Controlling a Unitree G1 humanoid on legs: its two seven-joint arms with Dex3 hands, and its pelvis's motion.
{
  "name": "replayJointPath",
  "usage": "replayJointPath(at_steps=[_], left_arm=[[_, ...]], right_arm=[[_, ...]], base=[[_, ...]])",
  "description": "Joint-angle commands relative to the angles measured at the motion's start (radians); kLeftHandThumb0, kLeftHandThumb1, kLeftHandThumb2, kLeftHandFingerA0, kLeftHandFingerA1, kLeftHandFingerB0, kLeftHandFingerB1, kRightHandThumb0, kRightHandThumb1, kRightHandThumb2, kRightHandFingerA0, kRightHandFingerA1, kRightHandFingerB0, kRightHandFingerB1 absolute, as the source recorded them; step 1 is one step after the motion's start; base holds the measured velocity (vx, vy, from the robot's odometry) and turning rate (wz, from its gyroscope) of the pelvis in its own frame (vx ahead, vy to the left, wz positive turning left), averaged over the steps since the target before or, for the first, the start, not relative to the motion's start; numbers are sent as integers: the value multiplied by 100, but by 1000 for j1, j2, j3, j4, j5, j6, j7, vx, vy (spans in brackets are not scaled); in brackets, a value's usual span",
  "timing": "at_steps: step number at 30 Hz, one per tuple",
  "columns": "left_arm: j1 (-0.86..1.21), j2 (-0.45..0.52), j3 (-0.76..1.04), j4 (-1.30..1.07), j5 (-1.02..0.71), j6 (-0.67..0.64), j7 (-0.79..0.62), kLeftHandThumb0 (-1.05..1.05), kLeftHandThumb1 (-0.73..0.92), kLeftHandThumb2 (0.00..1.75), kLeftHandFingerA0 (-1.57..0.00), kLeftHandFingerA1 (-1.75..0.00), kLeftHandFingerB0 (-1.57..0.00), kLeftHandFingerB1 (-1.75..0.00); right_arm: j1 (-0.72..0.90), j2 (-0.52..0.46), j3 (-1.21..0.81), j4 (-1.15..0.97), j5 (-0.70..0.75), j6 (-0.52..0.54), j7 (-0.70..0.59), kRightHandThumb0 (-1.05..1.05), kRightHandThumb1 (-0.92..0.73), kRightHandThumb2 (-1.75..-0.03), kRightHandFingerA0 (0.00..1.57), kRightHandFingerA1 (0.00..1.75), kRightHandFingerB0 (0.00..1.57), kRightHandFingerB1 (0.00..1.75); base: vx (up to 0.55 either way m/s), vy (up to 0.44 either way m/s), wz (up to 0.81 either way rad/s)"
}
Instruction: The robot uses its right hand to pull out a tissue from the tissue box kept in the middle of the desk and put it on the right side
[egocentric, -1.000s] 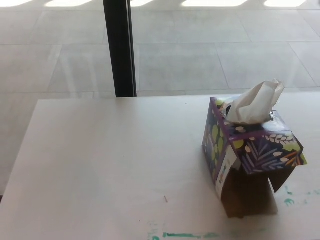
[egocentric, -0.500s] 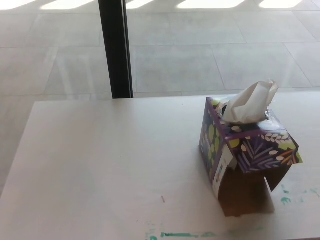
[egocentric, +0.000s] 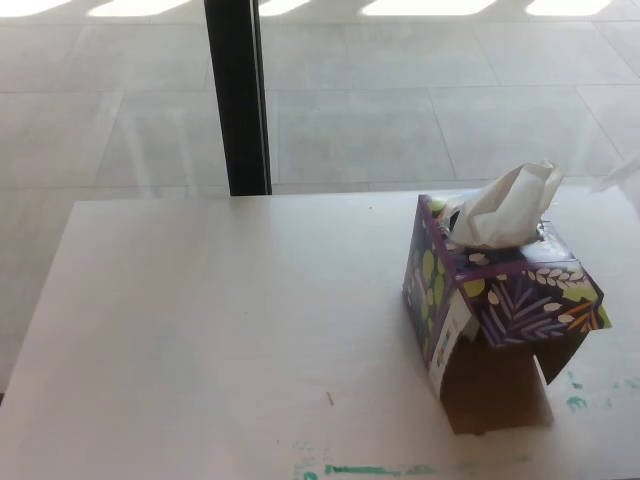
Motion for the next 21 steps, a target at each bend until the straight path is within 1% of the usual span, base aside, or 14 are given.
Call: replayJointPath(at_steps=[1,2,4,5,6,10,11,12,13,14,16,18,19,21], left_arm=[[-15,18,7,-1,-26,-37,3,-105,90,91,-83,-134,-44,-146],[-21,19,8,1,-28,-28,8,-105,90,91,-84,-134,-46,-146],[-22,19,11,0,-30,-27,3,-105,90,91,-84,-135,-45,-147],[-20,18,13,0,-32,-32,1,-105,89,91,-86,-133,-46,-146],[-20,18,14,0,-33,-34,0,-105,89,91,-86,-133,-46,-146],[-20,17,18,-1,-37,-31,-4,-105,90,91,-84,-135,-45,-147],[-22,18,19,-2,-37,-33,-3,-105,89,92,-83,-135,-46,-147],[-22,18,18,-2,-35,-34,-1,-105,89,92,-83,-135,-45,-147],[-22,18,17,-3,-34,-34,0,-105,89,92,-84,-135,-45,-147],[-20,17,18,-4,-35,-39,-4,-105,87,93,-88,-134,-47,-148],[-21,16,19,-2,-34,-40,-3,-105,88,93,-88,-133,-47,-148],[-24,18,15,-3,-29,-36,2,-105,88,93,-86,-134,-45,-148],[-25,18,13,-3,-27,-36,4,-105,90,93,-87,-134,-45,-148],[-24,18,13,-6,-27,-34,6,-105,90,92,-91,-132,-46,-147]], right_arm=[[380,37,133,-109,70,-4,385,-15,-70,-67,87,175,61,150],[400,43,160,-109,45,23,410,-24,-75,-64,67,175,56,156],[409,45,177,-108,20,34,410,-23,-75,-67,68,175,59,157],[416,44,205,-114,-14,64,438,-23,-73,-70,71,168,63,144],[420,43,216,-118,-29,77,451,-24,-67,-66,85,127,84,84],[452,47,270,-135,-118,159,455,-29,-77,-65,77,135,76,73],[447,48,276,-137,-122,159,461,-29,-76,-66,71,153,72,95],[448,46,278,-148,-125,163,467,-27,-75,-66,73,146,74,78],[455,42,282,-163,-130,159,463,-26,-73,-66,72,150,76,84],[459,40,287,-171,-136,154,464,-27,-71,-62,73,133,77,64],[463,44,291,-197,-128,176,502,-29,-72,-63,73,128,75,57],[467,40,296,-222,-124,167,525,-34,-73,-63,67,135,63,60],[467,38,297,-237,-119,176,552,-48,-70,-62,59,132,29,36],[456,41,308,-283,-128,227,632,-61,-62,-61,33,67,8,22]], base=[[0,0,0],[0,0,0],[0,0,0],[0,0,0],[0,0,0],[0,0,0],[0,0,0],[0,0,0],[0,0,0],[0,0,0],[0,0,0],[0,0,0],[0,0,0],[0,0,0]])
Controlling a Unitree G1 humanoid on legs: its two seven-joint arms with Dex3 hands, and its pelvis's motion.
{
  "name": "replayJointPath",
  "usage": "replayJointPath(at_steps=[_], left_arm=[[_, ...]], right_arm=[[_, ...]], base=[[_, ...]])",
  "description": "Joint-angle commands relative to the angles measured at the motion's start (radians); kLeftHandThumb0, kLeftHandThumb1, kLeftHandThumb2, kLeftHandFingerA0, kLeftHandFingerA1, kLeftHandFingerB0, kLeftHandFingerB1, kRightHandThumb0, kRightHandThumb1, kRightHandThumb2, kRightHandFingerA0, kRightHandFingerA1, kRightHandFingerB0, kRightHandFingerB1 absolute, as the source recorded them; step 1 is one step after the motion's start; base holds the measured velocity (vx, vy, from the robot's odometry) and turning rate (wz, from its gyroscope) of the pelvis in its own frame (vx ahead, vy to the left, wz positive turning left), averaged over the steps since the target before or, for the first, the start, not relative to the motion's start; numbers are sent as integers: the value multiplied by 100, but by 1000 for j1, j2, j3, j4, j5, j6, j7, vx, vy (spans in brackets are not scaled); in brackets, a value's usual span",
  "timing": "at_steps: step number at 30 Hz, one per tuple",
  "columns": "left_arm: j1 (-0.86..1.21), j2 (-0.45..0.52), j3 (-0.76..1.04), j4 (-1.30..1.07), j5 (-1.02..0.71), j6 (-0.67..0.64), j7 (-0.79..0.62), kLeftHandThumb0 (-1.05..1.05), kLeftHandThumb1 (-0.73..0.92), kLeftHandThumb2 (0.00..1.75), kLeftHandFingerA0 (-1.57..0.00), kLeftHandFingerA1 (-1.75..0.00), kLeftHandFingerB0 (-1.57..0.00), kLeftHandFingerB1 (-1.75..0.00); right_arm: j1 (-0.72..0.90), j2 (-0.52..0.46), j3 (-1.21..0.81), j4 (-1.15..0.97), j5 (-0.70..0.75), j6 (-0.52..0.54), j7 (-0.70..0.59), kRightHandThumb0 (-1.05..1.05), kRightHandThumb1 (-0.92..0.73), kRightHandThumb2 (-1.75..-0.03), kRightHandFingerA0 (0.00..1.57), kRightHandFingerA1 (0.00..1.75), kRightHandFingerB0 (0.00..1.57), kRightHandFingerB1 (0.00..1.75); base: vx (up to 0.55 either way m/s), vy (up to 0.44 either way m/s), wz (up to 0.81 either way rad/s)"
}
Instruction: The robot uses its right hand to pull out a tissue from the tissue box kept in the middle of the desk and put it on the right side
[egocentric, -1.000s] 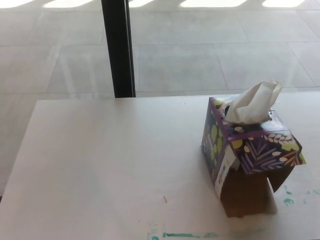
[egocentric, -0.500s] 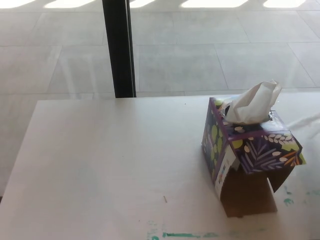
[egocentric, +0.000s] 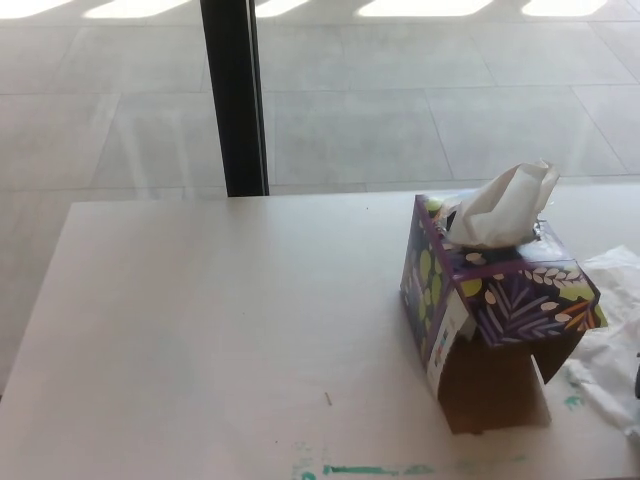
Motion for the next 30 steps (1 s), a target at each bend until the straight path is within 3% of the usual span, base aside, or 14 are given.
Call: replayJointPath(at_steps=[1,4,5,6,7,8,9,22,23,26,27,28,29,30], left_arm=[[-1,19,6,-2,-26,-35,4,-105,89,92,-90,-132,-45,-147],[-4,20,8,6,-27,-32,0,-105,88,93,-91,-131,-46,-147],[-2,18,8,6,-27,-34,0,-105,89,92,-88,-132,-44,-146],[3,16,9,5,-28,-37,-3,-105,89,92,-88,-132,-44,-146],[5,14,9,-1,-30,-37,-3,-105,90,92,-86,-133,-45,-146],[5,14,9,-3,-30,-35,-2,-105,90,92,-85,-135,-44,-147],[4,14,11,-2,-32,-31,-1,-105,90,92,-85,-135,-45,-147],[12,11,12,0,-31,-39,1,-105,88,93,-82,-136,-45,-149],[11,12,11,1,-30,-39,3,-105,89,92,-85,-134,-45,-148],[13,12,13,-1,-32,-39,5,-105,89,91,-83,-135,-45,-146],[12,13,13,1,-32,-37,6,-105,88,92,-85,-134,-46,-147],[12,15,14,3,-33,-36,4,-105,88,93,-84,-134,-45,-149],[15,16,14,1,-33,-38,-1,-105,88,93,-84,-134,-45,-149],[17,17,14,2,-33,-37,-3,-105,88,93,-83,-135,-45,-149]], right_arm=[[25,-4,56,-148,-80,171,373,-80,-47,-87,0,22,0,12],[-2,-12,70,-186,-119,212,445,-97,-56,-89,0,0,0,0],[-10,-10,71,-188,-128,221,448,-90,-41,-80,0,0,0,0],[-20,-9,72,-189,-129,225,461,-90,-41,-80,0,0,0,0],[-31,-28,63,-196,-121,204,467,-102,-62,-97,0,4,0,0],[-35,-41,55,-205,-118,193,468,-101,-62,-99,0,6,0,0],[-39,-47,47,-216,-110,195,480,-98,-54,-58,0,0,0,0],[-51,-126,-70,-308,-44,192,561,-88,-56,-58,0,0,0,0],[-50,-131,-80,-311,-42,193,564,-89,-50,-90,0,9,0,0],[-23,-154,-140,-337,-3,198,567,-91,-54,-89,0,1,12,11],[-10,-158,-165,-338,15,194,555,-74,-49,-88,4,27,10,35],[23,-170,-224,-340,47,188,513,-59,-66,-61,36,37,37,33],[41,-174,-257,-341,51,187,487,-59,-66,-61,36,37,37,33],[70,-174,-304,-350,45,182,441,-57,-52,-88,54,64,42,52]], base=[[0,0,0],[0,0,0],[0,0,0],[0,0,0],[0,0,0],[0,0,0],[0,0,0],[0,0,0],[0,0,0],[0,0,0],[0,0,0],[0,0,0],[0,0,0],[0,0,0]])
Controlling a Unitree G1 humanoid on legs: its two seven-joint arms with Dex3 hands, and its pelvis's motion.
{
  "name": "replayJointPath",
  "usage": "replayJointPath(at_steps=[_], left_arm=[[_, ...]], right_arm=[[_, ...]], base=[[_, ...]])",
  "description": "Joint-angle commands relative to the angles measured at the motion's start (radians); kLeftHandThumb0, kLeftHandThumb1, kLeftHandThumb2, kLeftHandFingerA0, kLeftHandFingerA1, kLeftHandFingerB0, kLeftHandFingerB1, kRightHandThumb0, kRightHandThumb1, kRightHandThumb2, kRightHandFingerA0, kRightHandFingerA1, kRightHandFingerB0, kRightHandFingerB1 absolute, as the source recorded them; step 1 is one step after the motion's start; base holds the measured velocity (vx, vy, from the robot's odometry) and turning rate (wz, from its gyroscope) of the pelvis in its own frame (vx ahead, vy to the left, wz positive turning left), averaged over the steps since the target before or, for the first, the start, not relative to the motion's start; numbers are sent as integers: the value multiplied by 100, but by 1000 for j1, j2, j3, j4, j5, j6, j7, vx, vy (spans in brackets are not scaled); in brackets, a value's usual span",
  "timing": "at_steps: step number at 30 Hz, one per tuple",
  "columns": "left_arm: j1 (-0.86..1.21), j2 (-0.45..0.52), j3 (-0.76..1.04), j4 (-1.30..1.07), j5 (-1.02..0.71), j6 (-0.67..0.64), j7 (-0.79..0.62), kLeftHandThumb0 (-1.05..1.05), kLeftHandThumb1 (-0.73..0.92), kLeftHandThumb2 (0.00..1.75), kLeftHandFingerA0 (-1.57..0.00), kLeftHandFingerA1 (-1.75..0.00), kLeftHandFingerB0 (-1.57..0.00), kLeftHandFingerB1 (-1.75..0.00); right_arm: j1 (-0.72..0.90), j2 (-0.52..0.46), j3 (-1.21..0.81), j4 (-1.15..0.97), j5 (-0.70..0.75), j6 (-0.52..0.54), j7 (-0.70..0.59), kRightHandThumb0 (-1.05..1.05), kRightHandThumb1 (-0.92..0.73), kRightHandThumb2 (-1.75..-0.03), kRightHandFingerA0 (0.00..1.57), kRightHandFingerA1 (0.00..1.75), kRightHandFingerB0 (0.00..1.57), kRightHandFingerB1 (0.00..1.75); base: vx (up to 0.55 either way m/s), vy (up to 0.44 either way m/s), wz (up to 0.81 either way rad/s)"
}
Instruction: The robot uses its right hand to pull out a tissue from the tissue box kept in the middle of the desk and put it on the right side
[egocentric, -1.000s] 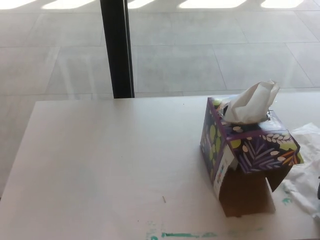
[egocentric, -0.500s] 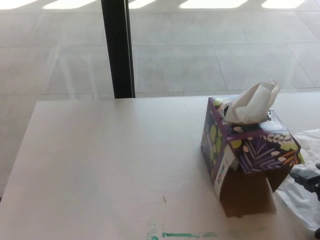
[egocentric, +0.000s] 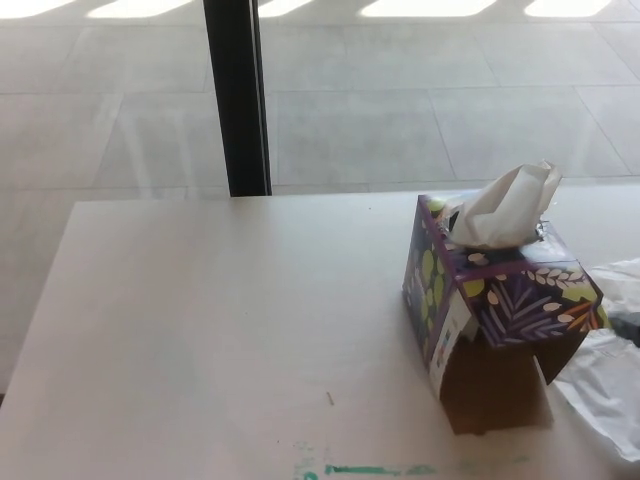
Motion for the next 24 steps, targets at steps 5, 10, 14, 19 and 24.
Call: replayJointPath(at_steps=[5,10,14,19,24], left_arm=[[17,17,4,5,-23,-43,9,-105,90,91,-86,-132,-44,-145],[19,14,2,1,-28,-52,7,-105,90,91,-84,-134,-44,-147],[16,15,7,5,-37,-43,2,-105,91,90,-82,-135,-43,-145],[10,16,4,3,-35,-44,3,-105,89,93,-82,-136,-43,-149],[9,12,8,8,-41,-34,6,-105,89,93,-86,-134,-43,-149]], right_arm=[[151,-122,-299,-104,17,99,30,-46,-54,-94,83,81,54,60],[307,-123,-585,-170,89,159,28,-47,-55,-93,82,82,62,63],[445,10,-830,-201,115,163,-104,-55,-63,-60,88,80,78,48],[532,170,-1001,-106,180,125,-273,-59,-66,-60,87,90,70,62],[595,366,-1102,-48,231,83,-442,-60,-71,-61,91,104,74,66]], base=[[0,0,0],[0,0,0],[0,0,0],[0,0,0],[0,0,0]])
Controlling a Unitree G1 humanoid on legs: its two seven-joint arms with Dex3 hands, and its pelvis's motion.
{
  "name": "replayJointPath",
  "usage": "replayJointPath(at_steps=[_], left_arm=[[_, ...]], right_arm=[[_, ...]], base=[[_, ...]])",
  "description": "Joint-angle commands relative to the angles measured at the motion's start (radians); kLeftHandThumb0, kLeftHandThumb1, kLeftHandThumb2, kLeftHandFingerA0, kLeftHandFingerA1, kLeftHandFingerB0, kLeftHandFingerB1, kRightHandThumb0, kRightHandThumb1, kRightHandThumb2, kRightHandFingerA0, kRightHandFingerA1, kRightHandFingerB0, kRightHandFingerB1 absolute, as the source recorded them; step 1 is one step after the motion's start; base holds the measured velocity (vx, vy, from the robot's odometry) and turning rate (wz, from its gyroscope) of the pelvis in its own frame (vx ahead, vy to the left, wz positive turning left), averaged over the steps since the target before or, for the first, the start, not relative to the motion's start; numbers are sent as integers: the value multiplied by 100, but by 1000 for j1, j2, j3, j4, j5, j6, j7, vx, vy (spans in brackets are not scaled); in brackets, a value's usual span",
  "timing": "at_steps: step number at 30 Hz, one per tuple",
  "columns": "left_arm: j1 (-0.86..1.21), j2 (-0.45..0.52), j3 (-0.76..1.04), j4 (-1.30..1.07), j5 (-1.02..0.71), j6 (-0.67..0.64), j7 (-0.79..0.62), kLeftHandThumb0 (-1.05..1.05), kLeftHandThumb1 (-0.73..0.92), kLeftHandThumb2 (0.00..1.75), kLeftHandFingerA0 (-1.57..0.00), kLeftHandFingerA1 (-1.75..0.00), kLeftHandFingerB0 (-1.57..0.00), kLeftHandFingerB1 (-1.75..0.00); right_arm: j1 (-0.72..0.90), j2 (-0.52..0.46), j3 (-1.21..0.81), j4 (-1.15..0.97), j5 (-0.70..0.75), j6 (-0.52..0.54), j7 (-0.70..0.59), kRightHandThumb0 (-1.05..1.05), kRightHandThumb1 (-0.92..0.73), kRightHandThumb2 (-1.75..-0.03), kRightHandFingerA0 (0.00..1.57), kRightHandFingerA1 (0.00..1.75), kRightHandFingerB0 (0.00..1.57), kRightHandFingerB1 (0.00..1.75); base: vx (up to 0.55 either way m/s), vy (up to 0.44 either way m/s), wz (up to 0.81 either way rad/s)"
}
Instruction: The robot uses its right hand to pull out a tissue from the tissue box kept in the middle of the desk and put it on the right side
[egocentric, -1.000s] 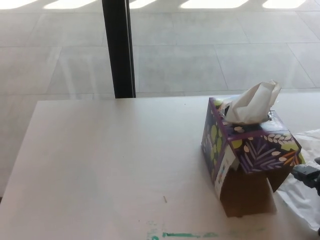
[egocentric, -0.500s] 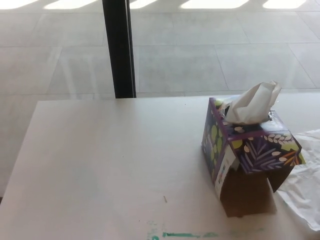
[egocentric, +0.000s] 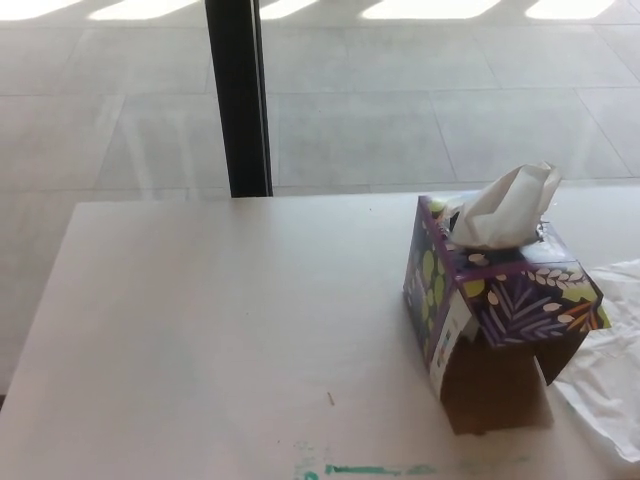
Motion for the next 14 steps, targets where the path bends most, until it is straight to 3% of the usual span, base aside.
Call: replayJointPath(at_steps=[1,4,5,6,7,8,13,14], left_arm=[[5,13,5,8,-22,-23,7,-105,90,92,-84,-135,-42,-148],[7,7,2,11,-18,-26,13,-105,91,91,-82,-137,-42,-148],[6,7,3,12,-20,-20,12,-105,91,91,-81,-138,-42,-147],[6,7,3,12,-20,-20,12,-105,91,91,-81,-138,-42,-147],[5,10,4,12,-20,-19,13,-105,91,91,-78,-139,-43,-146],[5,11,6,12,-22,-19,11,-105,92,91,-82,-136,-43,-147],[7,8,8,9,-26,-23,6,-105,92,91,-81,-136,-44,-146],[7,9,9,8,-28,-20,3,-105,91,90,-78,-139,-43,-145]], right_arm=[[136,401,-338,197,237,-41,-440,-60,-72,-62,93,100,73,66],[94,476,-385,284,331,-101,-466,-57,-70,-61,95,93,73,68],[73,547,-427,254,405,-72,-440,-56,-70,-62,96,103,71,70],[71,549,-431,256,402,-75,-438,-56,-70,-62,96,103,71,70],[44,630,-456,261,456,-40,-448,-51,-70,-61,95,116,64,83],[25,682,-471,289,486,-37,-465,-54,-69,-61,101,118,62,94],[-22,746,-514,383,519,-70,-492,-54,-69,-61,106,124,63,99],[-28,768,-534,368,560,-45,-470,-54,-68,-62,81,135,57,111]], base=[[0,0,0],[0,0,0],[0,0,0],[0,0,0],[0,0,0],[0,0,0],[0,0,0],[0,0,0]])
